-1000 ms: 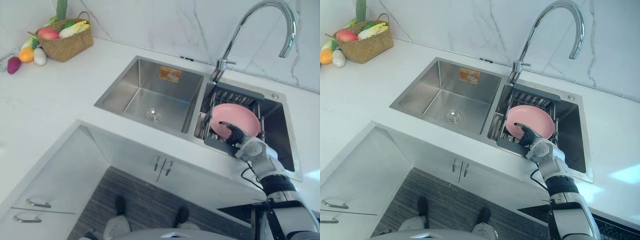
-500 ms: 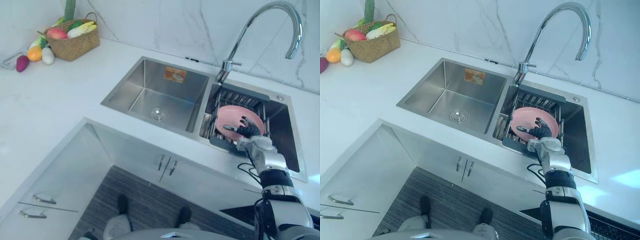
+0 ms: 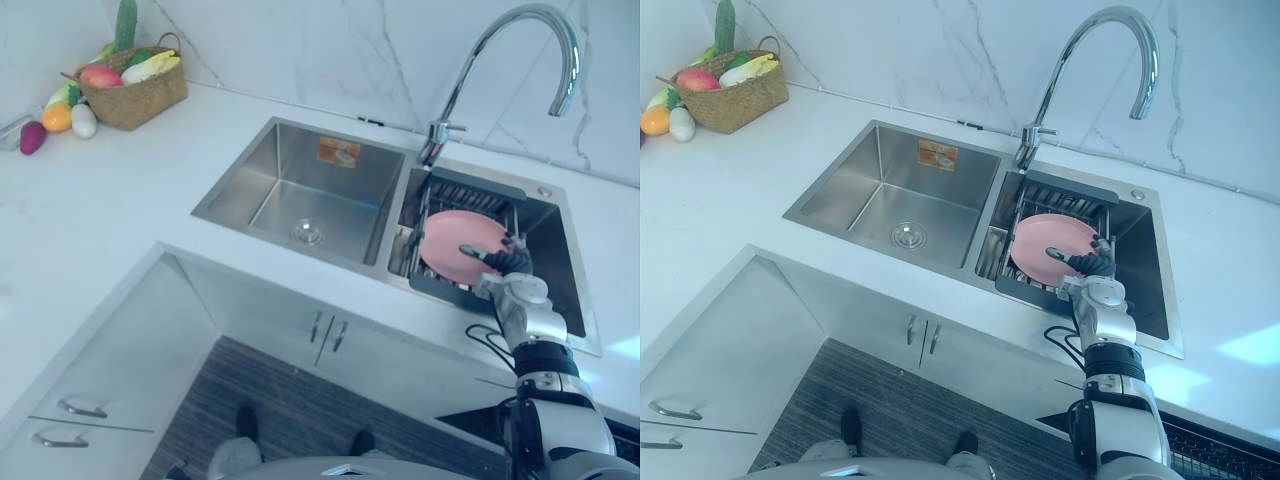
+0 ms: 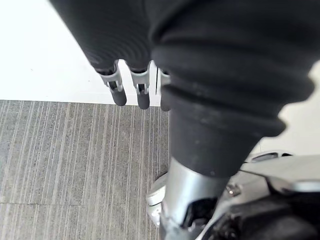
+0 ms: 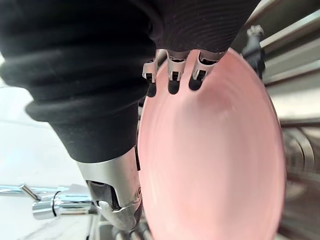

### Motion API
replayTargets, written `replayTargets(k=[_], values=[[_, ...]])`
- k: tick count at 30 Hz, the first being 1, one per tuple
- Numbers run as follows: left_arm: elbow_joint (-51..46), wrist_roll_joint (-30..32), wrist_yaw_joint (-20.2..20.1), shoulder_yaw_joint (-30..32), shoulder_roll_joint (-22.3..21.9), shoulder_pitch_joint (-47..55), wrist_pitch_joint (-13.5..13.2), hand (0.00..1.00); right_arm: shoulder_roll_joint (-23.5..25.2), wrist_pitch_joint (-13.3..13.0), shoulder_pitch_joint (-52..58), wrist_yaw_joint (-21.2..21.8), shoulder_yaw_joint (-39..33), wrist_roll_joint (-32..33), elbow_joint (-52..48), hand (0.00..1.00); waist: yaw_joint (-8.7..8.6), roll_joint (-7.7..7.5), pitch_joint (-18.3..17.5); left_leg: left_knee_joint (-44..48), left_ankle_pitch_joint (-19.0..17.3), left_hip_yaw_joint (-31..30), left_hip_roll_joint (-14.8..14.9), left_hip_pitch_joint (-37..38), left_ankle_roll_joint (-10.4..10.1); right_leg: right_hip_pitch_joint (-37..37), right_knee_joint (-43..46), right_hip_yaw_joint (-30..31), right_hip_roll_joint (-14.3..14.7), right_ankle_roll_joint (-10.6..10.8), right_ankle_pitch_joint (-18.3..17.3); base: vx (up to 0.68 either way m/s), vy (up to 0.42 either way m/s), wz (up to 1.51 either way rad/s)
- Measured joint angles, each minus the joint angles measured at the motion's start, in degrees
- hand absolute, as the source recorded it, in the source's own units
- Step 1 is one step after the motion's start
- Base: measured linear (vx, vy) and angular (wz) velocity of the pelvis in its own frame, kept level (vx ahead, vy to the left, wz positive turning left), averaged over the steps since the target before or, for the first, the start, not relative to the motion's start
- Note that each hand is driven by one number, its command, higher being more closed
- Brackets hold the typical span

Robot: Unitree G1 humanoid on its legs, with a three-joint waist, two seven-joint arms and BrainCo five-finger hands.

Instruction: Walk over to the sink, pick up the cup, carry it to the dishwasher, place the cup inside the dishwasher, then close the dishwasher door

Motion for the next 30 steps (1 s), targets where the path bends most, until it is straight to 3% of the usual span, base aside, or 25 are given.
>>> replayTargets(k=[3,8,14,16,20,25,30], values=[[0.0,-0.3,0.1,0.0,0.0,0.1,0.0,0.00,-0.2,-0.8,0.0,-1.7,-0.6,-7.0,-1.4,0.00,-0.09,0.04,0.0,-0.1,0.2,0.1,0.1,0.3,-0.2,0.2,-0.1,-0.1,0.1,0.1,0.0,0.06,-0.019,-0.02],[-0.1,-0.4,0.6,0.0,0.0,0.3,0.0,0.00,-0.7,-1.5,0.0,-1.0,-0.5,-16.4,-4.8,0.00,-0.51,0.07,0.1,-0.9,1.6,0.1,-0.4,1.3,-0.4,1.0,-0.6,-0.1,0.0,0.7,0.4,0.10,-0.011,-0.03],[-0.5,-0.4,0.5,0.2,-0.1,0.5,0.1,0.00,-2.0,-1.6,0.0,5.4,1.0,-19.8,-6.2,0.00,-1.02,0.10,0.2,-1.0,1.8,-0.1,-0.6,2.0,0.3,2.2,-0.9,-0.8,-0.1,1.4,0.5,0.09,-0.013,0.03],[-0.6,-0.4,0.5,0.4,-0.1,0.5,0.1,0.00,-2.7,-3.2,0.0,8.2,2.4,-19.7,-7.2,0.00,-1.11,0.11,0.2,-1.1,1.8,-0.1,-0.6,2.1,0.3,2.2,-1.0,-0.9,0.0,1.5,0.4,0.04,-0.008,0.01],[-0.7,-0.3,0.4,1.3,-0.3,0.6,0.1,0.00,-4.9,-7.2,0.0,19.8,5.7,-19.6,-9.4,0.00,-1.25,0.08,0.4,-1.7,1.7,-0.1,-0.8,2.3,0.3,2.3,-1.1,-1.0,0.0,1.5,0.4,0.00,0.000,0.00],[-1.3,0.5,-0.2,1.3,-0.2,0.5,0.3,0.00,-8.2,-10.2,0.2,30.0,9.7,-19.4,-9.8,0.00,-1.18,-0.05,1.5,-2.0,1.2,-0.1,-0.9,3.3,-0.1,3.0,-0.8,-1.3,-0.2,1.6,-1.1,-0.03,0.009,0.04],[-2.0,0.7,-0.4,1.3,0.2,0.8,0.9,0.00,-9.4,-11.3,0.4,34.4,9.8,-19.4,-11.4,0.00,-1.41,-0.16,1.6,-2.0,1.2,-0.2,-0.9,3.1,-0.1,2.9,-0.3,-1.4,-0.3,1.6,-1.2,0.01,-0.001,0.01]])
